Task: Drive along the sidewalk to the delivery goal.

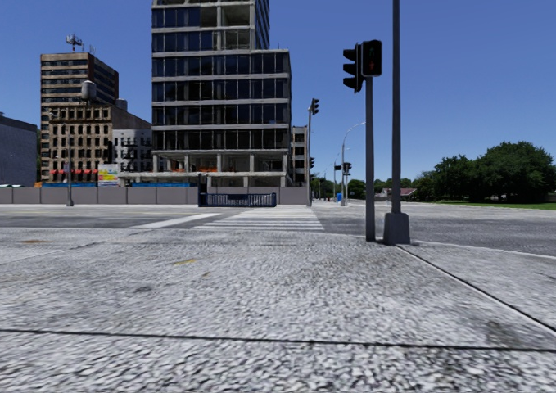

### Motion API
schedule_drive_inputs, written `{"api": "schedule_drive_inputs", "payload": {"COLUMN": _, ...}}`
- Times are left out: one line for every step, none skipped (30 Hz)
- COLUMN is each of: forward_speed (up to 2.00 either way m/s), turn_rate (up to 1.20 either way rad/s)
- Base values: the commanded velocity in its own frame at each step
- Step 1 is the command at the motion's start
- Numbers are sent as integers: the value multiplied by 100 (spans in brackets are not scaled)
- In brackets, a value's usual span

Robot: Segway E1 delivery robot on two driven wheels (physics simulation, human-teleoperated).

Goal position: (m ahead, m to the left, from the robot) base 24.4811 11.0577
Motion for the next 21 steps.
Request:
{"api": "schedule_drive_inputs", "payload": {"forward_speed": 194, "turn_rate": 0}}
{"api": "schedule_drive_inputs", "payload": {"forward_speed": 194, "turn_rate": 0}}
{"api": "schedule_drive_inputs", "payload": {"forward_speed": 194, "turn_rate": 0}}
{"api": "schedule_drive_inputs", "payload": {"forward_speed": 194, "turn_rate": 0}}
{"api": "schedule_drive_inputs", "payload": {"forward_speed": 194, "turn_rate": 0}}
{"api": "schedule_drive_inputs", "payload": {"forward_speed": 194, "turn_rate": 0}}
{"api": "schedule_drive_inputs", "payload": {"forward_speed": 194, "turn_rate": 0}}
{"api": "schedule_drive_inputs", "payload": {"forward_speed": 194, "turn_rate": 0}}
{"api": "schedule_drive_inputs", "payload": {"forward_speed": 194, "turn_rate": 0}}
{"api": "schedule_drive_inputs", "payload": {"forward_speed": 194, "turn_rate": 0}}
{"api": "schedule_drive_inputs", "payload": {"forward_speed": 194, "turn_rate": 0}}
{"api": "schedule_drive_inputs", "payload": {"forward_speed": 194, "turn_rate": 0}}
{"api": "schedule_drive_inputs", "payload": {"forward_speed": 194, "turn_rate": 0}}
{"api": "schedule_drive_inputs", "payload": {"forward_speed": 194, "turn_rate": 0}}
{"api": "schedule_drive_inputs", "payload": {"forward_speed": 194, "turn_rate": 0}}
{"api": "schedule_drive_inputs", "payload": {"forward_speed": 194, "turn_rate": 0}}
{"api": "schedule_drive_inputs", "payload": {"forward_speed": 194, "turn_rate": 0}}
{"api": "schedule_drive_inputs", "payload": {"forward_speed": 194, "turn_rate": 0}}
{"api": "schedule_drive_inputs", "payload": {"forward_speed": 194, "turn_rate": 0}}
{"api": "schedule_drive_inputs", "payload": {"forward_speed": 194, "turn_rate": 0}}
{"api": "schedule_drive_inputs", "payload": {"forward_speed": 194, "turn_rate": 0}}
